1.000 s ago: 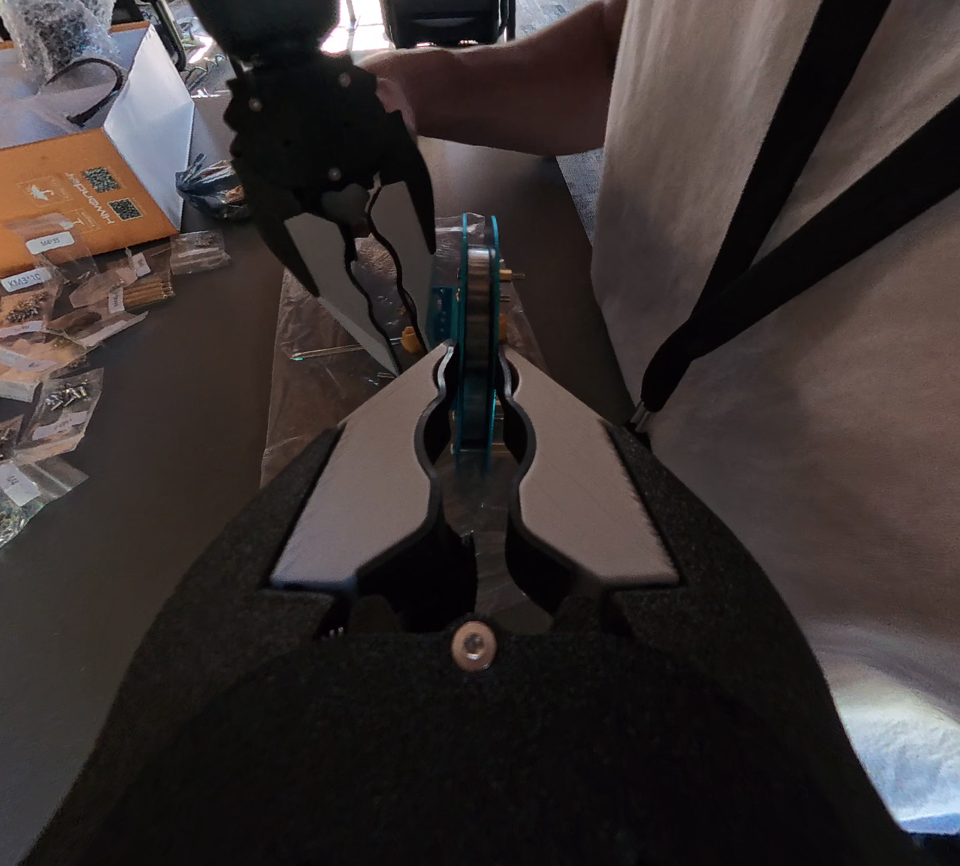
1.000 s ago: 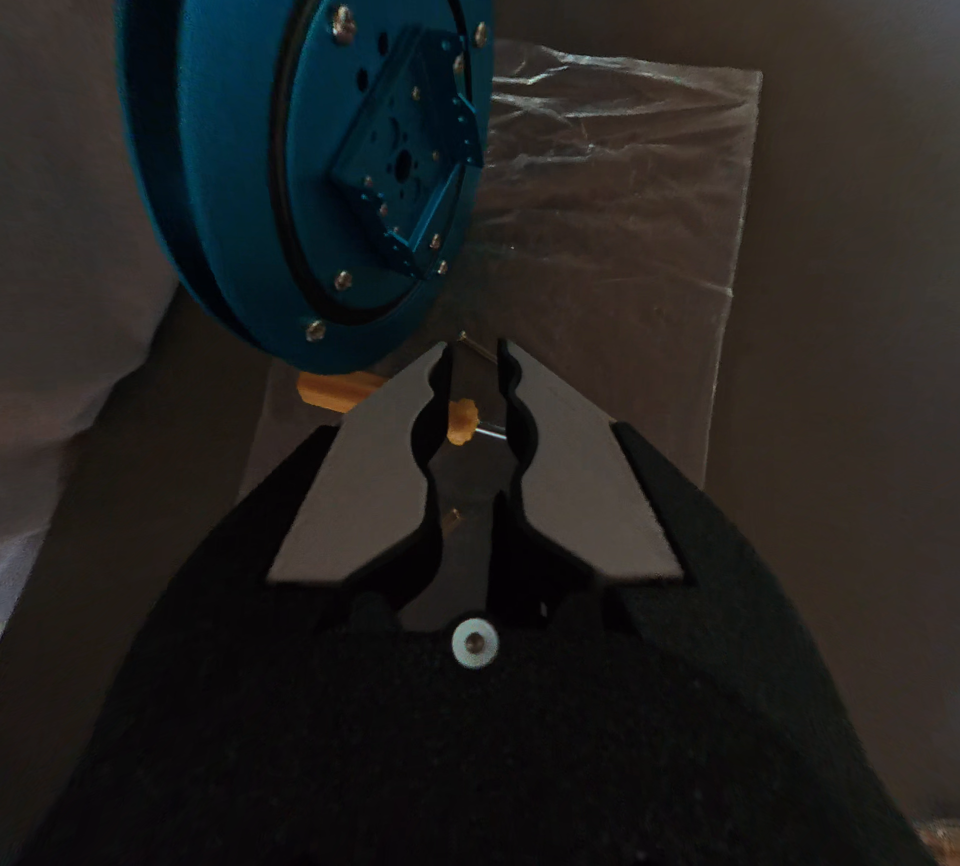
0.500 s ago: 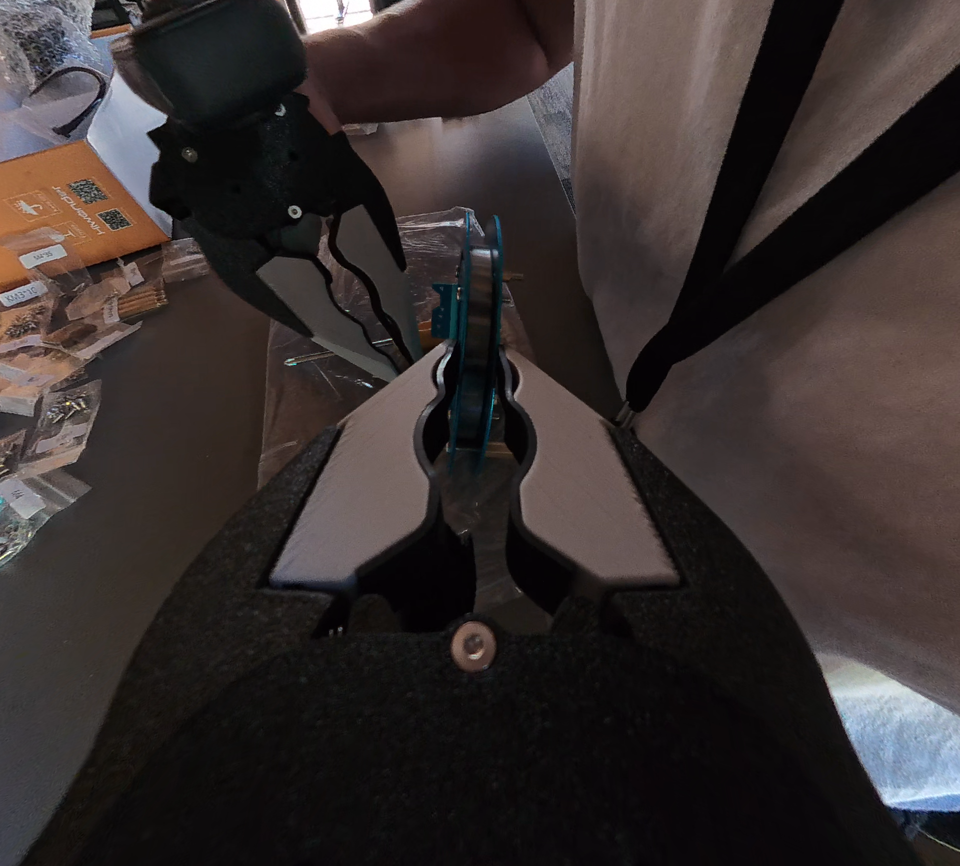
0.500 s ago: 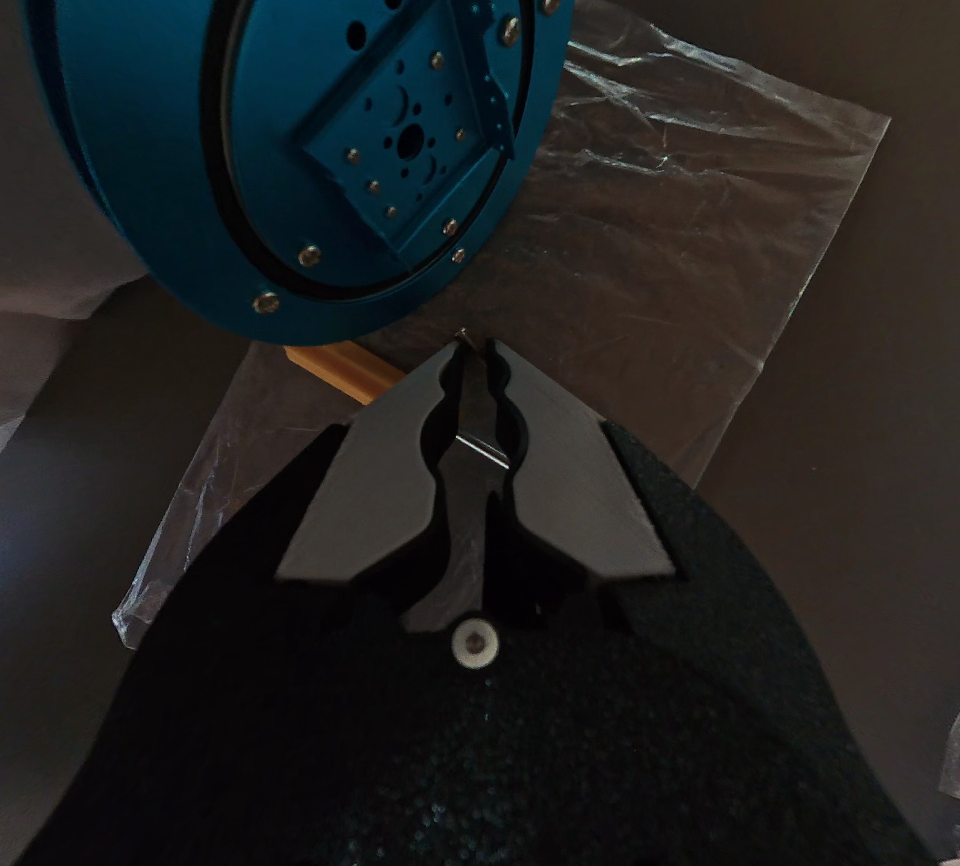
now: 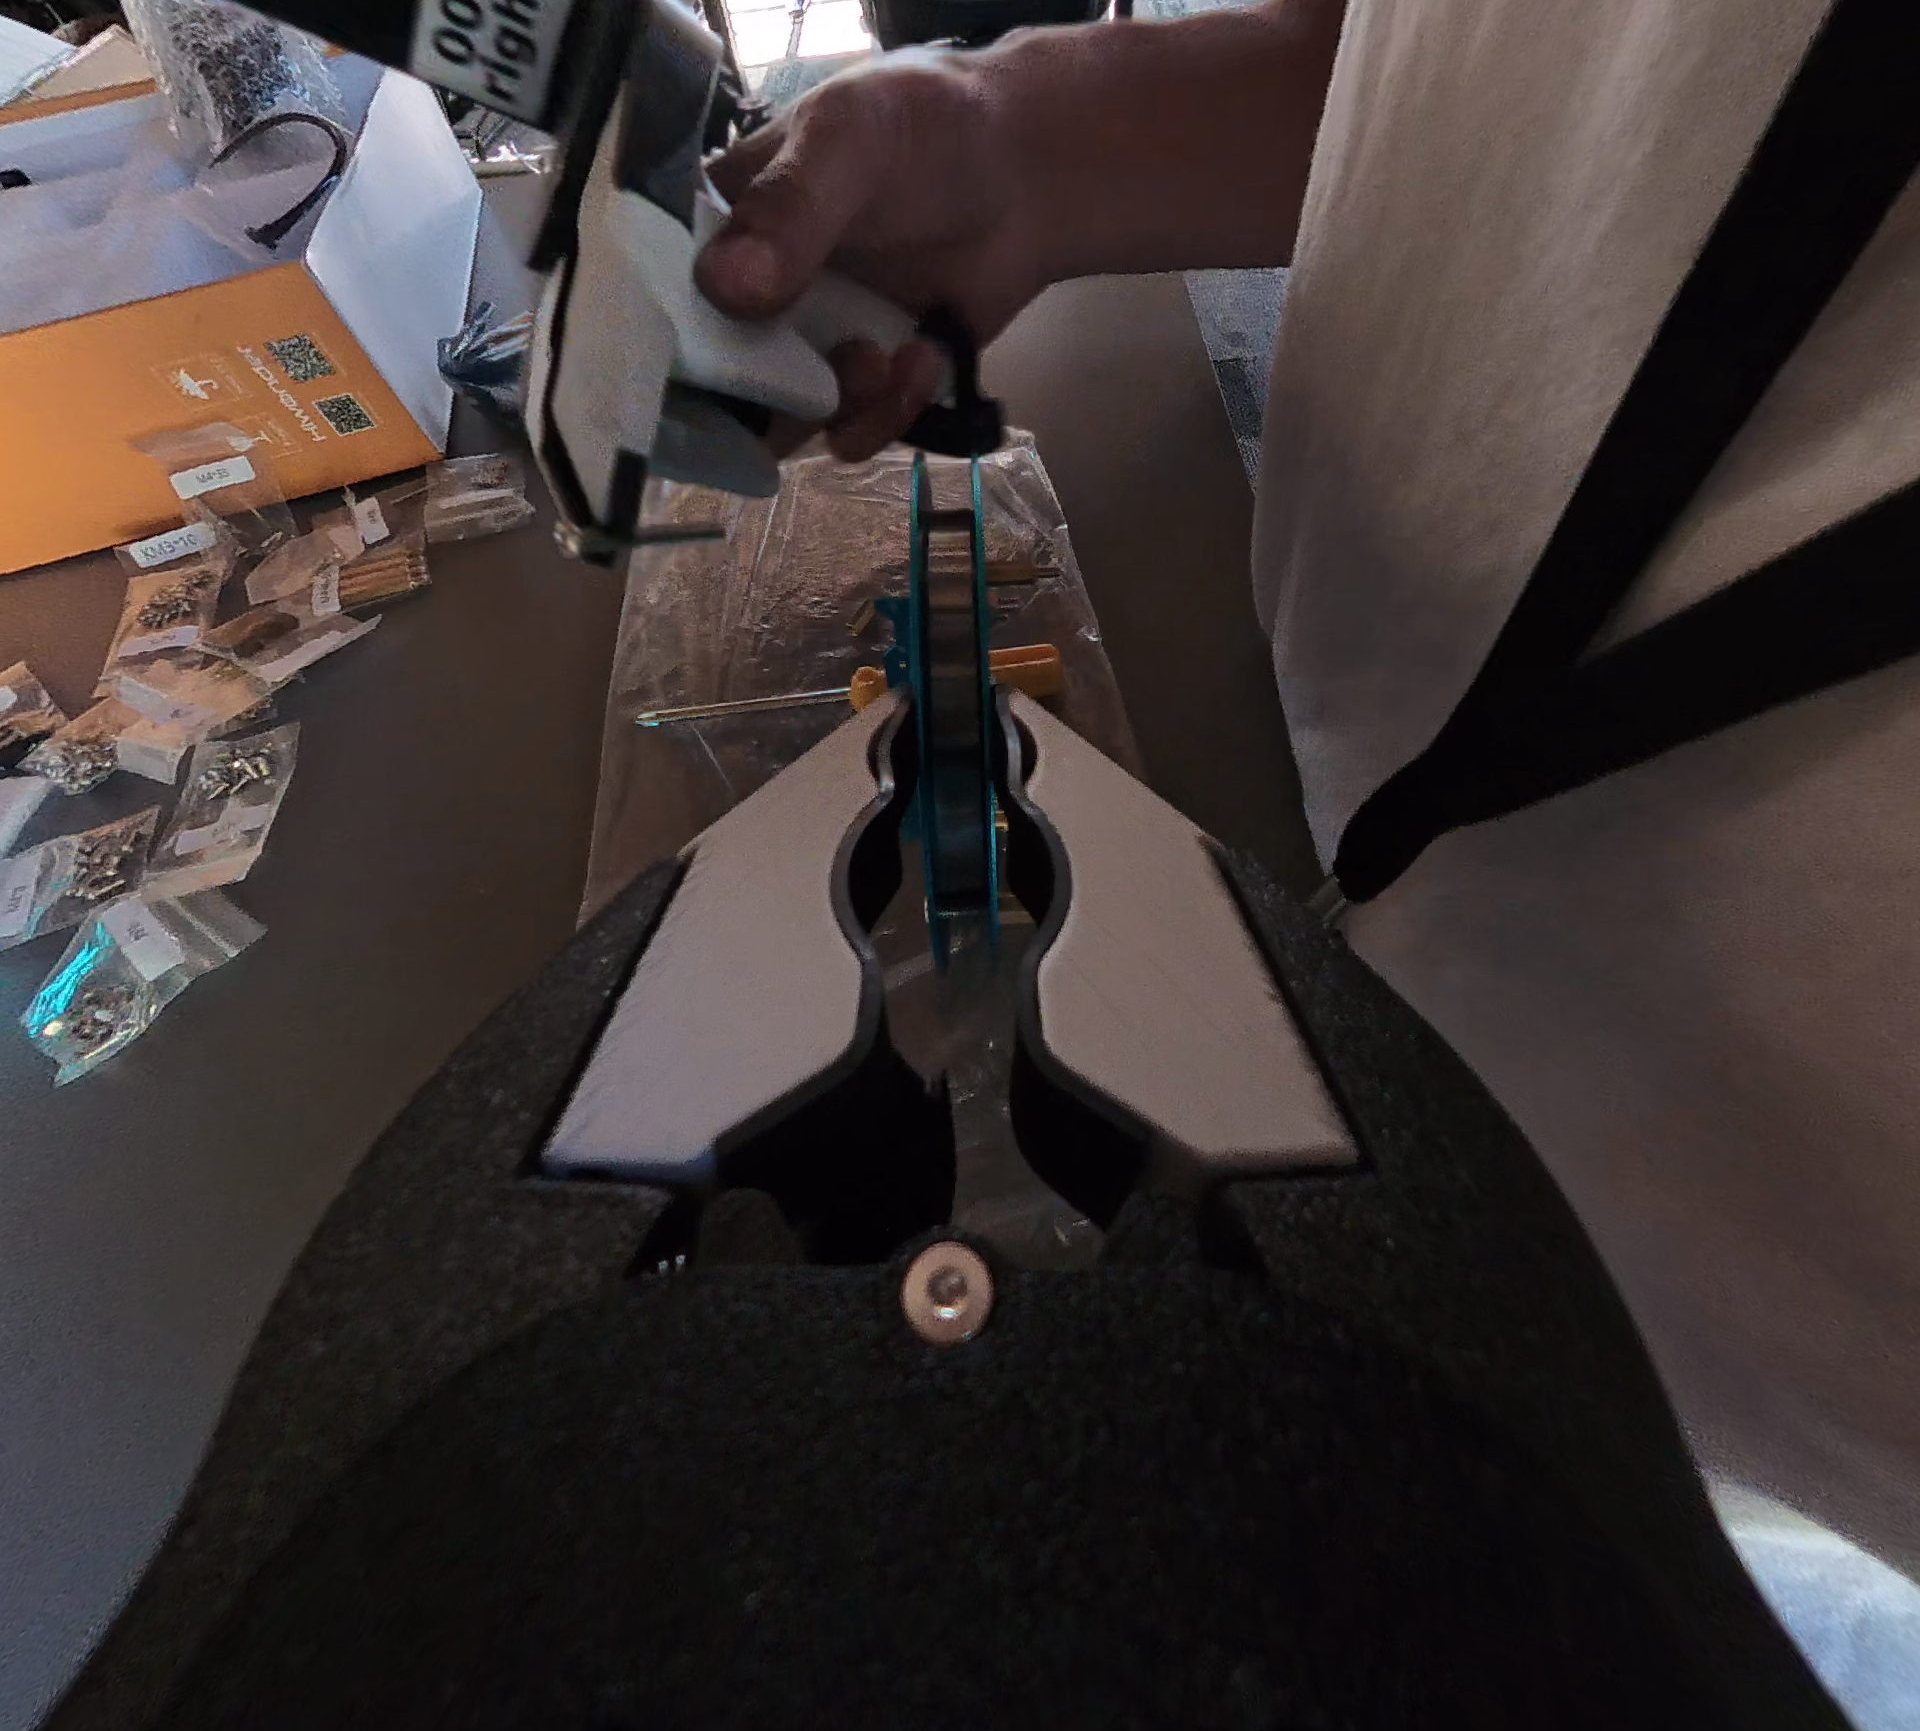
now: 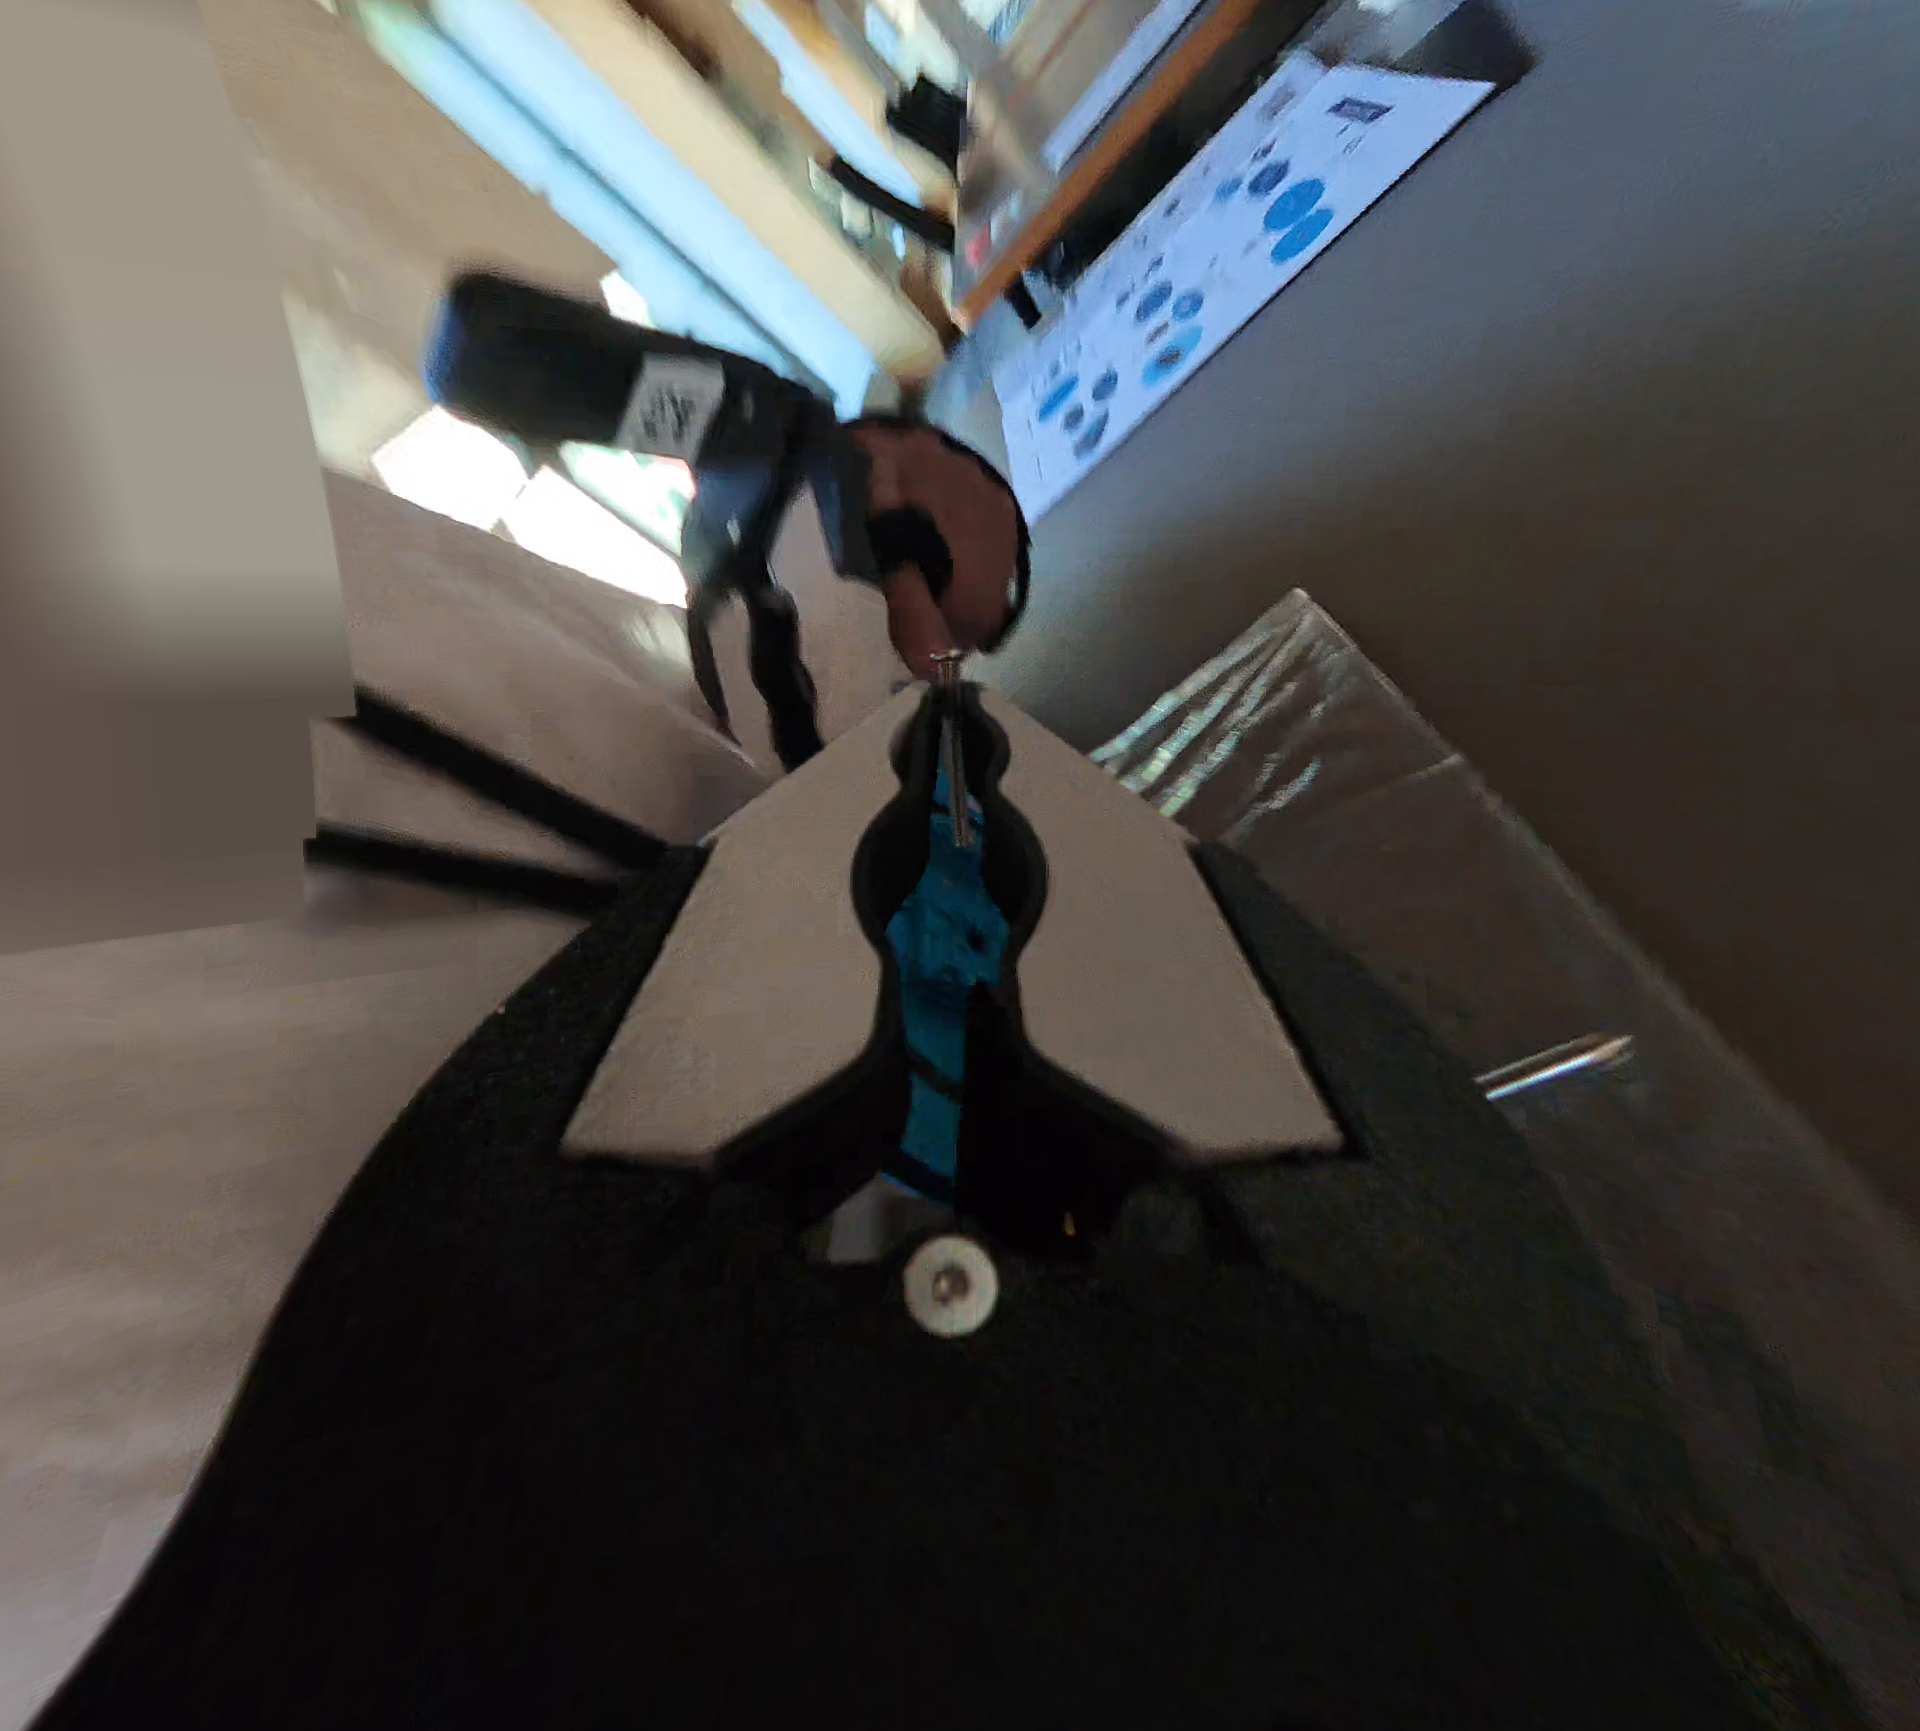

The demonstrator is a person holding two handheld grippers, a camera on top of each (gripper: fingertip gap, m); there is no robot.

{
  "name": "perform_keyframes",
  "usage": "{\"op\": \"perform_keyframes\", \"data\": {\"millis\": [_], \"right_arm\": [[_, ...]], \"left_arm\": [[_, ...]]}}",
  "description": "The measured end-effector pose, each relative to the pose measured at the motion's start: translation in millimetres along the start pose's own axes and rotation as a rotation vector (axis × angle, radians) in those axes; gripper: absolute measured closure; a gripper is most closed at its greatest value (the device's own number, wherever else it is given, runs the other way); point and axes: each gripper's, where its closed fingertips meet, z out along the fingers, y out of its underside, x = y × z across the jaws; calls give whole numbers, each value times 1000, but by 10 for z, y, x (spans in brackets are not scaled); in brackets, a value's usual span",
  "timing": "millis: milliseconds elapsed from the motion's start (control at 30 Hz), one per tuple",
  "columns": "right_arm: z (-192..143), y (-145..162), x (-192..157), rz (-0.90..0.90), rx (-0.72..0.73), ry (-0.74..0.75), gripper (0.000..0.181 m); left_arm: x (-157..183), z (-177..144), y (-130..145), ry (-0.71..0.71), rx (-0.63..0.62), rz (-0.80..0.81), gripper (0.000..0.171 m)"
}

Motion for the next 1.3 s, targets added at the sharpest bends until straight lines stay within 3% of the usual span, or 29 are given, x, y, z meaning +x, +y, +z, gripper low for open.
{"op": "perform_keyframes", "data": {"millis": [100, 200, 333, 500, 833, 1300], "right_arm": [[-66, -56, -47, 278, 175, -29, 180], [-92, 34, -70, 355, 256, 58, 180], [-132, 58, -132, 307, 287, 192, 180], [-108, 203, -281, 280, 246, 272, 179], [-201, 475, -316, 302, 314, 433, 179], [-300, 559, -316, 302, 346, 487, 179]], "left_arm": [[-17, 31, -22, -30, -14, -17, 159], [-23, 87, -60, -78, -37, -29, 159], [15, 173, -127, -124, -45, 4, 159], [45, 240, -163, -164, -74, 44, 159], [236, 336, -189, -190, -79, 179, 159], [280, 385, -204, -189, -66, 190, 159]]}}
